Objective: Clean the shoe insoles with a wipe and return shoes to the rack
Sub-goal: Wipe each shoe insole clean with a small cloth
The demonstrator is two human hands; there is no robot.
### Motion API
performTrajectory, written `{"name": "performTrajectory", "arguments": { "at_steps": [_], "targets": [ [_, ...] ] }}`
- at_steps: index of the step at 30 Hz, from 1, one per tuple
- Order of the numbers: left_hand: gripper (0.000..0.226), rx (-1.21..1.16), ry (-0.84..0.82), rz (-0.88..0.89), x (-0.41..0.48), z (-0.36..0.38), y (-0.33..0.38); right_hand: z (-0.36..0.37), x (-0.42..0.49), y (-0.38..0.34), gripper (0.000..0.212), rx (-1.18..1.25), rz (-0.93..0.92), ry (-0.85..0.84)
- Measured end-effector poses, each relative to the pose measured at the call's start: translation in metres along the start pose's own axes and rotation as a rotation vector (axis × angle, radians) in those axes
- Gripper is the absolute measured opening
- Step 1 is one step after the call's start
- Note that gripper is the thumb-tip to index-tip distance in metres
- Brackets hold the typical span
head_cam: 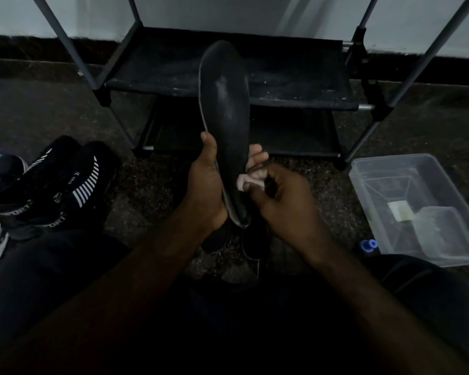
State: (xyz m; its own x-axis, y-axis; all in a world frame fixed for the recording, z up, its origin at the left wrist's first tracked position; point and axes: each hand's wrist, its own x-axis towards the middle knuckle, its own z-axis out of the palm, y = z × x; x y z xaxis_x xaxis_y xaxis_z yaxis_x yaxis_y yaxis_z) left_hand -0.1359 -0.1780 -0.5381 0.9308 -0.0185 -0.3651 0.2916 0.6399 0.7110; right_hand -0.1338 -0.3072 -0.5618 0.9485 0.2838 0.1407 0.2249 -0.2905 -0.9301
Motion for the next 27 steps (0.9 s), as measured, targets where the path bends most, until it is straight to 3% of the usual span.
{"name": "performTrajectory", "arguments": {
  "at_steps": [4,7,10,13,16,20,24,27],
  "targets": [
    [0.082,-0.073,0.072,0.093,0.003,-0.008,0.002,0.012,-0.020,-0.015,0.007,-0.002,-0.047,-0.204],
    [0.078,-0.111,0.047,0.136,0.003,-0.010,0.008,0.002,-0.016,-0.024,0.006,0.158,0.014,-0.324],
    [0.082,-0.100,-0.036,0.127,0.002,-0.006,0.011,-0.017,0.000,-0.018,0.012,0.310,0.139,-0.179],
    [0.078,-0.122,-0.076,0.130,-0.001,-0.004,0.010,-0.025,0.007,-0.012,0.022,0.339,0.115,-0.067],
    [0.080,-0.105,-0.082,0.117,-0.001,-0.006,0.009,-0.014,-0.001,-0.017,0.015,0.330,0.062,-0.088],
    [0.078,-0.083,-0.033,0.127,0.003,-0.009,0.008,0.009,-0.020,-0.016,0.013,0.115,-0.044,-0.198],
    [0.083,-0.113,-0.078,0.115,0.005,-0.013,0.011,0.001,-0.015,-0.021,0.011,0.324,0.041,-0.331],
    [0.079,-0.109,-0.181,0.062,0.001,-0.009,0.009,-0.017,0.000,-0.020,0.024,0.478,0.074,-0.156]
  ]
}}
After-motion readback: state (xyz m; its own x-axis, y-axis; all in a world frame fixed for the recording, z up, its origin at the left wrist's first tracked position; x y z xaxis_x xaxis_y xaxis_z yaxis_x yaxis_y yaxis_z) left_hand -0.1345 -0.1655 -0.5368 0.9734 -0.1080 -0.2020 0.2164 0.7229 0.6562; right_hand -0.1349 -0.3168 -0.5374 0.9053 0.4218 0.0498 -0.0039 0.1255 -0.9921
